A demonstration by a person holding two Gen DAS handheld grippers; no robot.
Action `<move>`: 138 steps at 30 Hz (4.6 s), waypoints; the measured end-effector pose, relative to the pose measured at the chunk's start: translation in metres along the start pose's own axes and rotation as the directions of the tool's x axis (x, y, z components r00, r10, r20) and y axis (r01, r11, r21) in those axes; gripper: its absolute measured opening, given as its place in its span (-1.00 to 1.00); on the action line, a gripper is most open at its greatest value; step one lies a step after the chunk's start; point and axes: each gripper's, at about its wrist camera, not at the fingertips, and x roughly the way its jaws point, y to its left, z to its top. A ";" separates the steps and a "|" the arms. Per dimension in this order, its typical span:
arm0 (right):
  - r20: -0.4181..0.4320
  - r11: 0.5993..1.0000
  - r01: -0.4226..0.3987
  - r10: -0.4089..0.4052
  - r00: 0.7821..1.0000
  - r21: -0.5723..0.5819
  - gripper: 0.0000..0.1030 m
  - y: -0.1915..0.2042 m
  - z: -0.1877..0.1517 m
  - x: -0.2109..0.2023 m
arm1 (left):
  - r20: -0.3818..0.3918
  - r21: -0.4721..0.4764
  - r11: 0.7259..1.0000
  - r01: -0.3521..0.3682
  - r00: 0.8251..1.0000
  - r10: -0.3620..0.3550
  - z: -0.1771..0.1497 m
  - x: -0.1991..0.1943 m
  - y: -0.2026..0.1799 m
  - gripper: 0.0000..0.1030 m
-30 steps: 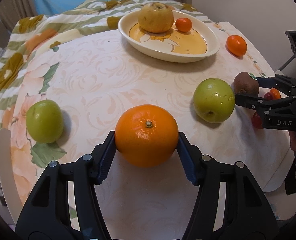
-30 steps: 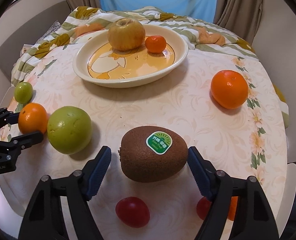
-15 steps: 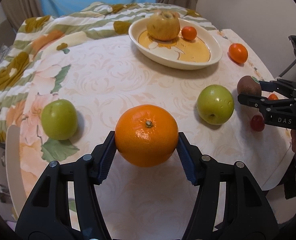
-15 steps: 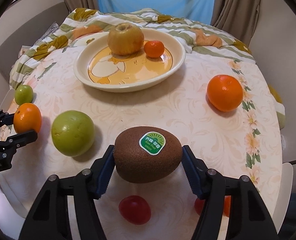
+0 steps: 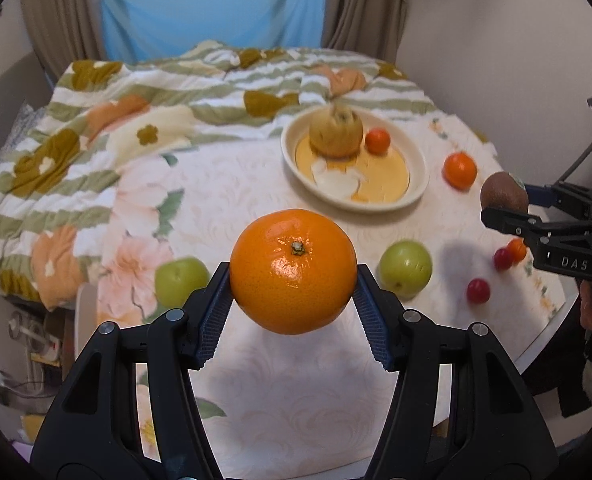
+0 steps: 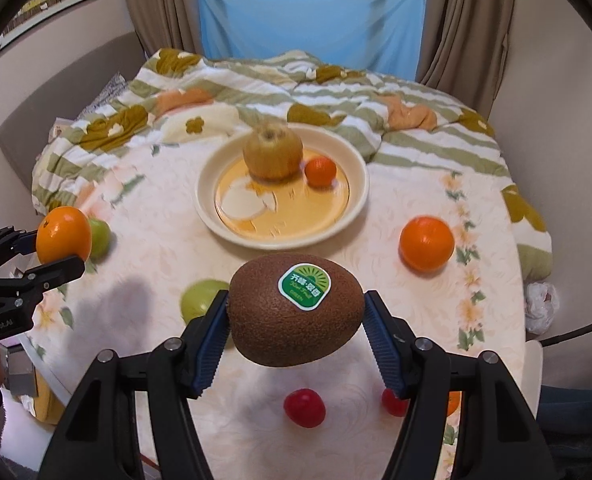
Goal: Organize fruits
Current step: 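Carry the orange and kiwi to the bowl and release the orange, then lower the kiwi into the bowl and open the right tool, then move the left tool to the green apple and close on it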
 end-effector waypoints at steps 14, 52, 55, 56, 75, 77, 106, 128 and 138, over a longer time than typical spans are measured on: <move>0.074 0.999 -0.024 0.022 0.997 0.023 0.18 0.000 0.039 -0.004 | 0.068 0.015 1.000 0.013 0.998 -0.014 0.054 0.000 0.001 0.29; -0.042 0.995 -0.078 0.080 0.996 0.055 0.18 -0.058 0.084 0.111 | -0.090 0.078 0.997 0.020 0.996 -0.013 0.119 0.161 -0.031 1.00; -0.035 0.995 -0.077 0.079 0.996 0.060 0.18 -0.062 0.085 0.108 | -0.069 0.077 0.997 0.009 0.998 -0.004 0.123 0.152 -0.030 1.00; -0.034 0.995 -0.077 0.079 0.996 0.061 0.18 -0.062 0.085 0.107 | -0.069 0.076 0.997 0.002 0.998 0.003 0.123 0.150 -0.028 1.00; -0.055 0.986 -0.164 0.166 0.985 0.035 0.18 -0.043 0.086 0.120 | -0.056 -0.068 0.993 -0.097 0.994 0.093 0.101 0.095 0.015 1.00; -0.060 0.982 -0.180 0.183 0.981 0.055 0.18 -0.041 0.086 0.125 | -0.061 -0.078 0.991 -0.105 0.993 0.100 0.098 0.093 0.019 1.00; 0.041 0.975 -0.189 0.185 0.982 0.119 0.99 -0.047 0.083 0.101 | -0.051 -0.143 0.982 -0.125 0.992 0.119 0.070 0.059 0.028 1.00; 0.189 0.995 0.015 -0.034 0.981 0.102 0.99 -0.042 0.024 -0.078 | 0.151 -0.081 0.991 -0.109 0.981 0.121 0.041 -0.076 -0.008 1.00; 0.182 0.984 0.098 -0.124 0.975 0.150 0.99 -0.068 -0.035 -0.104 | 0.158 -0.059 0.998 -0.028 0.987 0.037 0.025 -0.071 -0.041 1.00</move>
